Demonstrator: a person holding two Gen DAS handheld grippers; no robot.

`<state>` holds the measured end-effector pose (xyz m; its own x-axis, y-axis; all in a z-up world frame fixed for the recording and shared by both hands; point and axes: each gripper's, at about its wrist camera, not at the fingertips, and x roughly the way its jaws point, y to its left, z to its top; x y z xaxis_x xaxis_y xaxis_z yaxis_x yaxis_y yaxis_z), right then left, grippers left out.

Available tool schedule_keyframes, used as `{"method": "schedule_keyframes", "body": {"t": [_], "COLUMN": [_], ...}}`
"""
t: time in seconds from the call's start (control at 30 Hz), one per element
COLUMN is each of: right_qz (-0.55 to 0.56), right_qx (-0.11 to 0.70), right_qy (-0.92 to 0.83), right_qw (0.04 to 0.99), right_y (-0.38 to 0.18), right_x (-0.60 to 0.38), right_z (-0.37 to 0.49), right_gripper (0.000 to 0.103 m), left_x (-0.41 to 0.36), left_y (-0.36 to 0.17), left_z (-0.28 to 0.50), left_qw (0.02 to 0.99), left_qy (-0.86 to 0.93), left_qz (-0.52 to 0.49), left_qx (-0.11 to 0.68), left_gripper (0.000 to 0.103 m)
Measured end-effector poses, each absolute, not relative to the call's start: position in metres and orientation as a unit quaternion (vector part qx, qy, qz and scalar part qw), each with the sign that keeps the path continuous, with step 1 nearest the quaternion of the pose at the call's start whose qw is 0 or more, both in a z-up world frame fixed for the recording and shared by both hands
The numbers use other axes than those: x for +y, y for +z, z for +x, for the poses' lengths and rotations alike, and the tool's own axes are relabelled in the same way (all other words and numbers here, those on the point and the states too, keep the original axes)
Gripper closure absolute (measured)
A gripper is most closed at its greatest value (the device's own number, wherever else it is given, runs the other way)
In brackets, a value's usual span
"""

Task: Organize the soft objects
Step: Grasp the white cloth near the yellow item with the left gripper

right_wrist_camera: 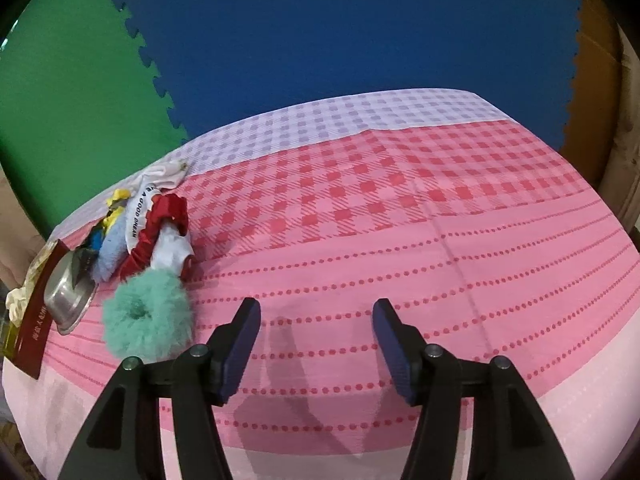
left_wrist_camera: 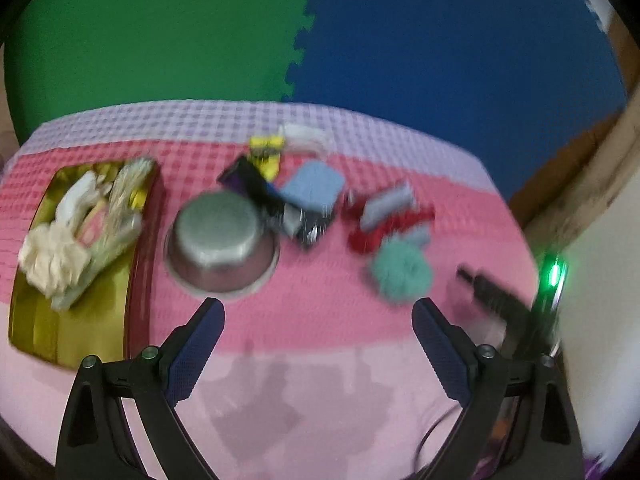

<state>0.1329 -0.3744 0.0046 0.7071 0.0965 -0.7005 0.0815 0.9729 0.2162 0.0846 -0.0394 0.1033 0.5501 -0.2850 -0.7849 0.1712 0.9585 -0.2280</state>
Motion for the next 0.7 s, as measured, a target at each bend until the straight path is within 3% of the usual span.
{"method": "schedule_keyframes", "body": {"t": [0.1,0.3,0.57,0.7], "right_qz": [0.119,0.12,0.136,0.136], "right_qx": [0.379,0.376,0.367,0.369], "right_qy": [0.011,0.025,0.045,0.056], "right_qw": [0.918,0.918,0.919,0.918], "right_y": [0.007,0.007,0.008,0.008], "right_x": [-0.375,-0.373,-0.376,-0.375], "right_z": [0.132,0.131,0.129,0.131], "right_gripper": [0.043,0.043,0.043,0.043], "left_x": [-0.036,-0.046,-0.114,-0.135], "left_y": [0.122,0.147,0.108,0.085], "left_z": [0.123,0.219,0.305,0.322], "left_qw": [0.877,0.882,0.841,0.816], "left_qy": [-0.119,-0.098,-0.197,-0.238], "left_qz": [-0.086,-0.03,0.239,0.317], "left_qx": [0.458,0.46,0.443,0.42], "left_gripper": [0.01,0.01,0.01,0.01]}}
